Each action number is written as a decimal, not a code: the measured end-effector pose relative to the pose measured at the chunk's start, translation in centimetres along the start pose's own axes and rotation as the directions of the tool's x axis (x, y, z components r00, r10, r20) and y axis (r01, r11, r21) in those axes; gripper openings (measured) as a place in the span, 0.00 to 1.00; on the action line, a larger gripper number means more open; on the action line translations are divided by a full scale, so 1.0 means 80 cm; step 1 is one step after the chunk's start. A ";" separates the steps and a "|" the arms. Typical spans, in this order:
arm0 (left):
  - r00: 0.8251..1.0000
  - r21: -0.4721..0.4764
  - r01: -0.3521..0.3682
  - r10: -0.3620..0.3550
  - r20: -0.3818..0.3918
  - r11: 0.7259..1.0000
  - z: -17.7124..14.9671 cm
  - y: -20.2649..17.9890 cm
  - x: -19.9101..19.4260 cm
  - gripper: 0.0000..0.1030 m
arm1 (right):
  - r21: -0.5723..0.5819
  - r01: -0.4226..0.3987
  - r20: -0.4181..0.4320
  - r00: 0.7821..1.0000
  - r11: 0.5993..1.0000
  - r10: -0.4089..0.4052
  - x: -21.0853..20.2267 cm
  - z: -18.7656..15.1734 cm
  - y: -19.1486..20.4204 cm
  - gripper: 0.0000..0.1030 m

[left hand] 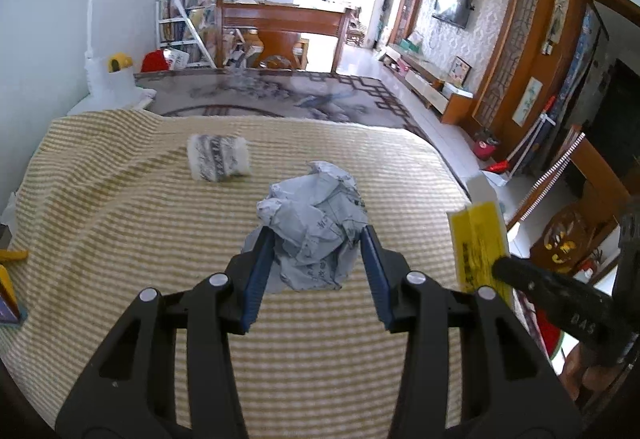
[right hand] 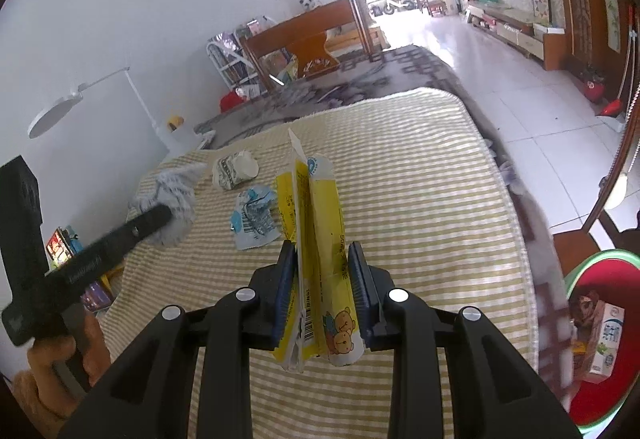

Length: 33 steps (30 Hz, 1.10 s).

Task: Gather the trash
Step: 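Carry the grey paper and yellow box over the red bucket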

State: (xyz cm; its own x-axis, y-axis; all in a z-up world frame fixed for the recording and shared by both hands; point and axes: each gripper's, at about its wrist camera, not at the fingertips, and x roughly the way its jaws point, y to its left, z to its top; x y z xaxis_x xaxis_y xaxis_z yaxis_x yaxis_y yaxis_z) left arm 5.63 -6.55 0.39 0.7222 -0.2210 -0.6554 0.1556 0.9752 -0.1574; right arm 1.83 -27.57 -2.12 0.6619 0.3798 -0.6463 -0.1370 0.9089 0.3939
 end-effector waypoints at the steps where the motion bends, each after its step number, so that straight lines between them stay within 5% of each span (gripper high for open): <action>1: 1.000 0.003 0.007 -0.007 -0.003 1.000 -0.002 -0.006 0.000 0.42 | -0.001 0.006 0.010 1.000 1.000 -0.006 -0.007 -0.001 -0.004 0.26; 15: 0.989 0.070 0.143 -0.142 -0.031 0.987 -0.005 -0.104 -0.009 0.42 | 0.178 0.040 0.111 0.992 0.983 -0.061 -0.080 -0.006 -0.086 0.28; 33: 0.965 0.173 0.264 -0.258 -0.053 0.949 -0.010 -0.193 -0.016 0.42 | 0.300 0.175 0.195 0.951 0.938 -0.240 -0.152 -0.019 -0.155 0.28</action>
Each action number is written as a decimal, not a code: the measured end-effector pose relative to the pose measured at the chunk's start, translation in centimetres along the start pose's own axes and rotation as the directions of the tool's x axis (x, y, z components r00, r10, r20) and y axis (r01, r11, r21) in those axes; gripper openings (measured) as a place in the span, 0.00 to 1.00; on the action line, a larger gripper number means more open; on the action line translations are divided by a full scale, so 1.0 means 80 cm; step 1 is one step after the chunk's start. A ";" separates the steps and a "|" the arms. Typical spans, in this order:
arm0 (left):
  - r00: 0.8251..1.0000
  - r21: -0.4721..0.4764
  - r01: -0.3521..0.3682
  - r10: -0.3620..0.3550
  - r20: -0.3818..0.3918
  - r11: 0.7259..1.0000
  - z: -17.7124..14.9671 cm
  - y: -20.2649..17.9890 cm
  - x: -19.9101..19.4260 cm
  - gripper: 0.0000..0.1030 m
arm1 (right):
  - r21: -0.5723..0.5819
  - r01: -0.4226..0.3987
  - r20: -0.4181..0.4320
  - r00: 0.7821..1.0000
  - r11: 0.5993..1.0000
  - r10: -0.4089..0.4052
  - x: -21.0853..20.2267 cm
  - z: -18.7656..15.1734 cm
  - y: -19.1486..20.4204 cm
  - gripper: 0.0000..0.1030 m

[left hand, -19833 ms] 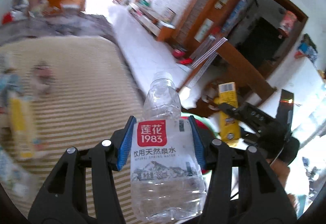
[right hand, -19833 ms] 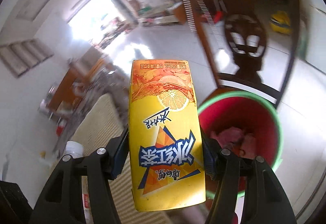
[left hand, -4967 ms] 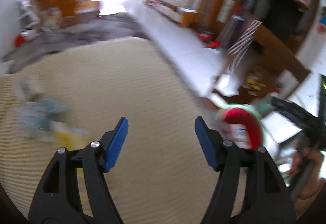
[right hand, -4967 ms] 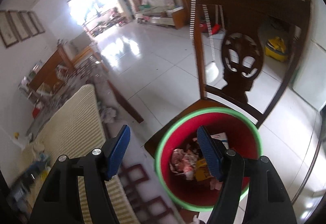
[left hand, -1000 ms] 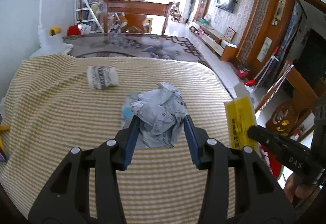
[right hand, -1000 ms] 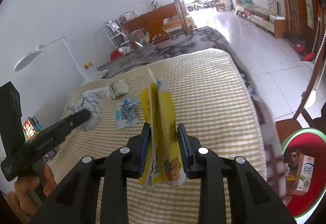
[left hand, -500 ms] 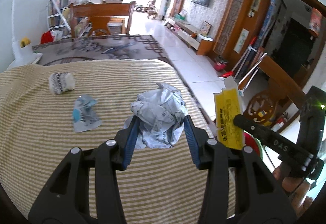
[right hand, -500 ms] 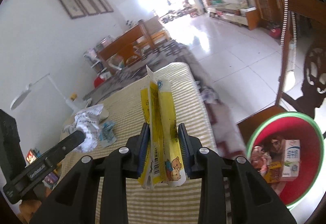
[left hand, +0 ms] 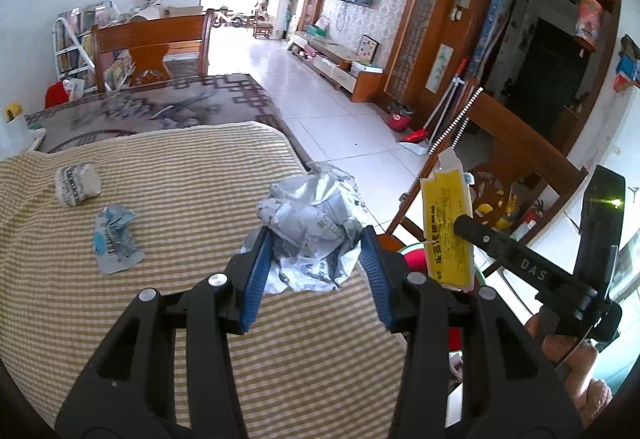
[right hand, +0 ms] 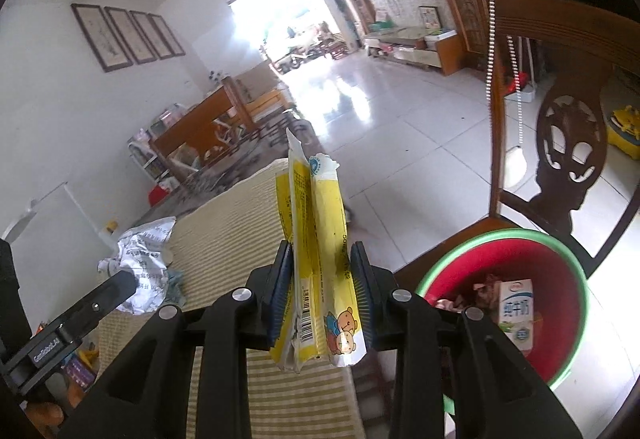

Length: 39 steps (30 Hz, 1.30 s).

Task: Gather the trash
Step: 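Carry the grey paper and yellow box over the red bucket, then open both tools to drop the paper and box into the bucket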

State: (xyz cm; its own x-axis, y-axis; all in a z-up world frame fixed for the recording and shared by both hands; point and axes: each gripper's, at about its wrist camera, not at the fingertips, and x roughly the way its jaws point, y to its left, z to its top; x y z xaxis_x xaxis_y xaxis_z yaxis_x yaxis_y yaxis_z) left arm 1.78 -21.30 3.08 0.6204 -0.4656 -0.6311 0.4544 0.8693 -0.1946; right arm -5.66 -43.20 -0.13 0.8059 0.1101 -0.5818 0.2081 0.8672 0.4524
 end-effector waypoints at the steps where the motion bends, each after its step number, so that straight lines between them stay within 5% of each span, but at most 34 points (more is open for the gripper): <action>1: 1.000 0.005 0.004 -0.004 -0.003 1.000 0.000 -0.003 0.002 0.42 | 0.007 0.004 0.001 1.000 1.000 -0.004 -0.001 0.000 -0.003 0.29; 12: 0.994 0.044 0.096 -0.093 -0.066 0.994 -0.003 -0.049 0.042 0.42 | 0.108 0.090 -0.005 0.996 0.990 -0.090 -0.009 0.010 -0.051 0.29; 23: 0.952 0.062 0.231 -0.212 -0.219 0.971 -0.034 -0.114 0.109 0.42 | 0.253 0.198 -0.026 0.980 0.947 -0.198 -0.025 0.007 -0.118 0.29; 36: 0.920 0.129 0.291 -0.240 -0.309 0.948 -0.045 -0.165 0.162 0.42 | 0.304 0.295 -0.056 0.955 0.906 -0.292 -0.030 0.006 -0.152 0.30; 39: 0.914 0.129 0.299 -0.245 -0.322 0.946 -0.048 -0.167 0.168 0.47 | 0.306 0.336 -0.064 0.941 0.891 -0.332 -0.029 0.006 -0.155 0.39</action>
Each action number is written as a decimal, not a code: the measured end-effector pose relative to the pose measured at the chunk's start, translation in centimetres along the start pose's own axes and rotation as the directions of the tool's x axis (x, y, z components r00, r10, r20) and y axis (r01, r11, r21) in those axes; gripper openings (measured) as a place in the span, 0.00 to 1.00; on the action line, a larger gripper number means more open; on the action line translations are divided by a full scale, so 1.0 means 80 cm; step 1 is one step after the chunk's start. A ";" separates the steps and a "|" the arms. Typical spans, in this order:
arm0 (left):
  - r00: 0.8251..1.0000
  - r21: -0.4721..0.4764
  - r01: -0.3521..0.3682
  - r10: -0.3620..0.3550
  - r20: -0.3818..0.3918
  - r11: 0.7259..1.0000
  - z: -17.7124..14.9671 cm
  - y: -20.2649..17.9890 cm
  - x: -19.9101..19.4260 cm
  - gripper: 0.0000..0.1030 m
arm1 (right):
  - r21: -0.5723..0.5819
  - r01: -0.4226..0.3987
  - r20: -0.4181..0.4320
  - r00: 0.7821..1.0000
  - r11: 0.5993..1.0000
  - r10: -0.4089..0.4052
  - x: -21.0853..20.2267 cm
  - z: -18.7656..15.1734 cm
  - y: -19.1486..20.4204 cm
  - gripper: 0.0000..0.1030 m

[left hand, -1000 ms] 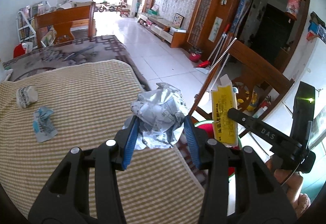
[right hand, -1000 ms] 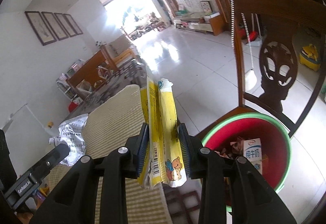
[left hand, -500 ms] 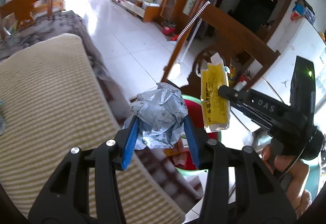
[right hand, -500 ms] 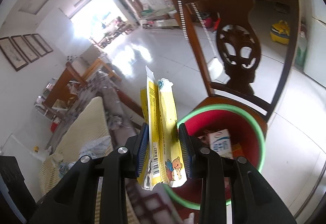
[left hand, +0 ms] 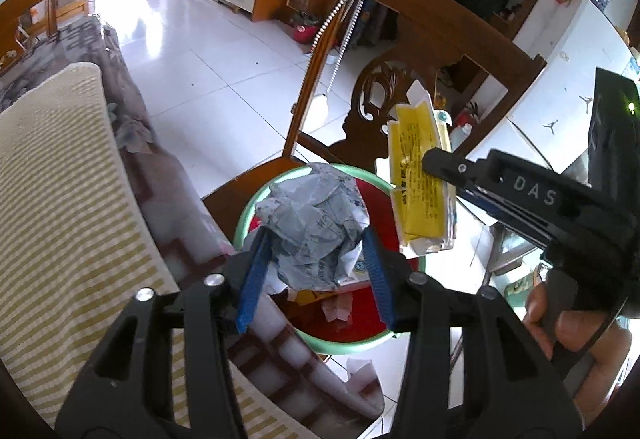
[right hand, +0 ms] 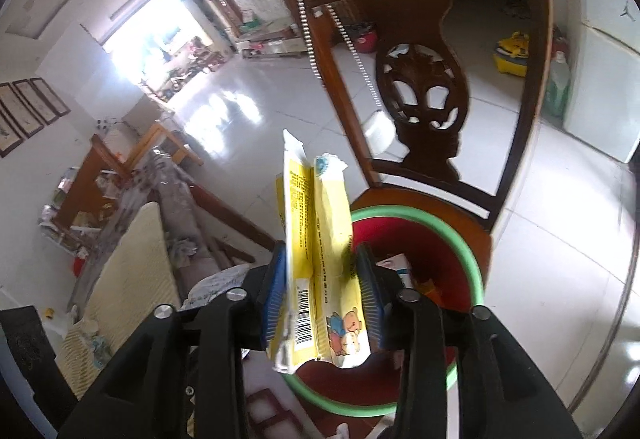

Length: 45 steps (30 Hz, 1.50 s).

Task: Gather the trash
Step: 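Open both tools to drop the paper and box into the bucket, then move both open tools back over the remaining trash on the bed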

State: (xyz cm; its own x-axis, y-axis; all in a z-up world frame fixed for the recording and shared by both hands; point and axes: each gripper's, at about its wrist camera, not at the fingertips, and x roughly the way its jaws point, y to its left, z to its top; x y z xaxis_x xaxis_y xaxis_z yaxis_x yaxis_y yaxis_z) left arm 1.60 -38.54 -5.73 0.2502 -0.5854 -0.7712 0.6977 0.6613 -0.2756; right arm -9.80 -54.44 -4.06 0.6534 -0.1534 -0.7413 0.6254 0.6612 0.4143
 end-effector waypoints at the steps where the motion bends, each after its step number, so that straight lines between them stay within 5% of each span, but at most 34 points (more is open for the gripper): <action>1: 1.000 -0.004 0.001 -0.001 0.000 1.000 0.000 0.000 0.001 0.52 | 0.009 0.023 0.006 1.000 1.000 -0.023 0.000 0.001 -0.003 0.45; 7: 1.000 -0.031 0.009 -0.008 0.009 0.999 -0.004 0.010 -0.004 0.70 | 0.026 0.052 0.009 0.999 0.998 -0.052 0.003 0.001 -0.005 0.55; 14: 0.999 -0.086 -0.009 0.012 0.033 0.996 -0.016 0.045 -0.035 0.76 | -0.015 0.035 0.005 0.999 0.999 -0.035 0.009 0.000 0.019 0.56; 23: 0.985 -0.194 -0.124 0.144 0.095 0.973 -0.045 0.141 -0.144 0.78 | -0.183 -0.060 -0.012 0.998 0.981 0.059 0.016 -0.021 0.115 0.63; 29: 0.936 -0.171 -0.297 0.321 0.142 0.940 -0.078 0.196 -0.238 0.83 | -0.356 -0.204 -0.073 0.979 0.912 0.190 0.016 -0.067 0.222 0.64; 32: 0.876 -0.151 -0.428 0.450 0.174 0.891 -0.097 0.231 -0.285 0.85 | -0.429 -0.285 -0.122 0.958 0.857 0.258 0.015 -0.101 0.276 0.67; 34: 0.818 -0.171 -0.517 0.543 0.192 0.839 -0.111 0.264 -0.315 0.85 | -0.443 -0.345 -0.193 0.938 0.828 0.288 0.026 -0.122 0.314 0.67; 37: 0.752 -0.307 -0.563 0.630 0.197 0.767 -0.128 0.309 -0.341 0.85 | -0.438 -0.431 -0.311 0.896 0.789 0.316 0.055 -0.160 0.376 0.68; 38: 0.742 -0.369 -0.551 0.641 0.194 0.749 -0.135 0.324 -0.348 0.85 | -0.454 -0.433 -0.334 0.893 0.779 0.302 0.071 -0.178 0.404 0.68; 41: 0.755 -0.524 -0.477 0.634 0.166 0.705 -0.154 0.361 -0.361 0.85 | -0.493 -0.421 -0.392 0.889 0.761 0.237 0.113 -0.222 0.461 0.68; 45: 0.775 -0.559 -0.457 0.618 0.132 0.692 -0.155 0.381 -0.355 0.85 | -0.559 -0.395 -0.416 0.894 0.729 0.166 0.153 -0.272 0.512 0.68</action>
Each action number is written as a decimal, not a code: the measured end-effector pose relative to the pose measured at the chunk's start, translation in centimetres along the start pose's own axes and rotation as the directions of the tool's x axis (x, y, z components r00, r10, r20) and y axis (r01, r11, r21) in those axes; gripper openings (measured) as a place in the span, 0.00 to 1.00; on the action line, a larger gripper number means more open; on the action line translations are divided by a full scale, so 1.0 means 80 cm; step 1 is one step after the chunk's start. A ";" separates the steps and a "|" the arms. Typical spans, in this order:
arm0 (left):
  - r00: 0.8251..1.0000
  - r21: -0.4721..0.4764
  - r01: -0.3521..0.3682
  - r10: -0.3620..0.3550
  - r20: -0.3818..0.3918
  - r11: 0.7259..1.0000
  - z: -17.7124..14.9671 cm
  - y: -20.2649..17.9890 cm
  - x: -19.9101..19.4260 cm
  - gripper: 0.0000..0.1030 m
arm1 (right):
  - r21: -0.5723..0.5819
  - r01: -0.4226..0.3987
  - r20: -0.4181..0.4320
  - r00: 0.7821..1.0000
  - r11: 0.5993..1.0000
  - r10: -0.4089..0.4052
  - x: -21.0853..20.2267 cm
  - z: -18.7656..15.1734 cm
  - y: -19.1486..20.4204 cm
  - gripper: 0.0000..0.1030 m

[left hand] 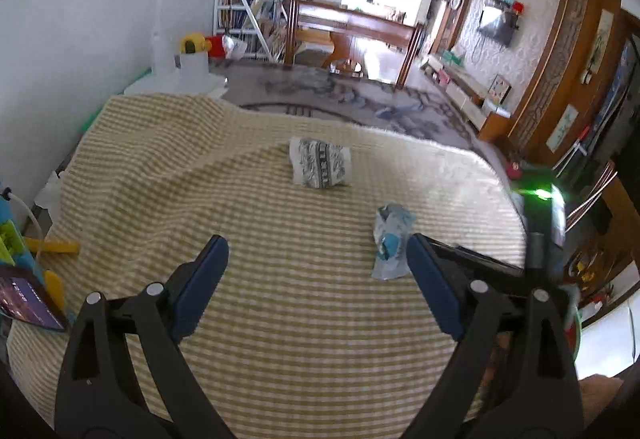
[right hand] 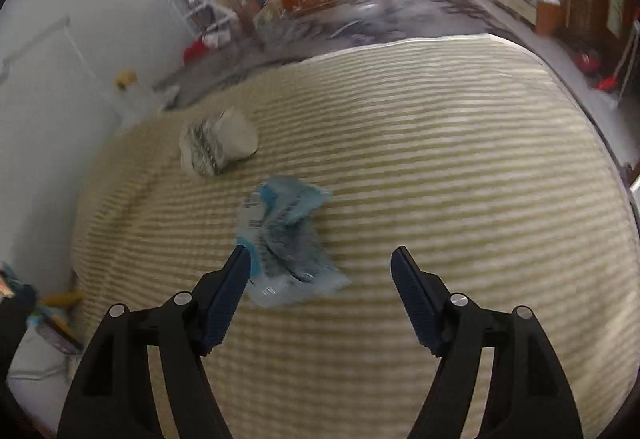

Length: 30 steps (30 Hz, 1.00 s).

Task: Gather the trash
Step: 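Grasp the blue-white wrapper with the right tool while the left tool grasps the patterned paper cup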

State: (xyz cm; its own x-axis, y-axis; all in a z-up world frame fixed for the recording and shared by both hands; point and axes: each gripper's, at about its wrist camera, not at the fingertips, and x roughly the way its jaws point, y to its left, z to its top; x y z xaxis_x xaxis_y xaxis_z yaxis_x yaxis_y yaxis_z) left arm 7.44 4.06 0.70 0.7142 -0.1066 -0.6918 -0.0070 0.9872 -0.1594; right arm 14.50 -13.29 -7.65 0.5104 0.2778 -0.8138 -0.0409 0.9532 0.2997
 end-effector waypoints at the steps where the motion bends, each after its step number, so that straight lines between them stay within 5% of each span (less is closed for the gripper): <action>1: 1.000 0.003 0.002 -0.002 -0.010 1.000 0.000 0.001 0.003 0.85 | -0.026 0.017 0.001 1.000 1.000 -0.017 0.011 0.001 0.011 0.68; 3: 0.999 0.003 0.026 -0.026 -0.023 1.000 -0.001 0.000 0.005 0.85 | -0.082 0.052 -0.020 0.998 0.995 -0.054 0.030 -0.001 0.024 0.61; 4: 0.999 0.007 0.036 -0.036 -0.023 0.999 0.000 -0.001 0.005 0.85 | -0.109 0.058 -0.035 0.997 0.992 -0.062 0.039 -0.001 0.026 0.39; 7: 0.999 0.012 0.050 -0.050 -0.023 0.999 0.000 0.006 0.005 0.85 | -0.118 0.030 -0.024 0.999 0.993 -0.033 0.029 -0.003 0.022 0.17; 15: 0.997 0.006 0.021 -0.021 -0.078 1.000 0.023 0.004 0.064 0.85 | -0.176 -0.074 -0.018 0.997 0.982 0.072 -0.108 -0.068 -0.017 0.17; 21: 0.993 0.026 -0.056 0.059 -0.105 0.998 0.060 -0.008 0.150 0.85 | 0.000 -0.163 -0.050 0.985 0.987 0.163 -0.095 -0.075 -0.061 0.17; 26: 0.980 0.036 -0.143 0.147 -0.134 0.989 0.075 -0.002 0.216 0.86 | 0.020 -0.202 -0.045 0.978 0.979 0.203 -0.090 -0.062 -0.058 0.18; 30: 0.985 0.077 -0.139 0.146 -0.093 0.987 0.080 -0.013 0.240 0.87 | -0.017 -0.209 -0.024 0.978 0.978 0.208 -0.097 -0.053 -0.047 0.20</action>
State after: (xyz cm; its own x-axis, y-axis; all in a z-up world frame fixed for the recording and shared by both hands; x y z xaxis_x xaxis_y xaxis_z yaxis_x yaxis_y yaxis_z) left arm 25.60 1.74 -7.89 0.6370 0.0283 -0.7704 -0.0528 0.9986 -0.0069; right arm 7.07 -18.54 -4.60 0.4700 0.4728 -0.7454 -0.1614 0.8762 0.4541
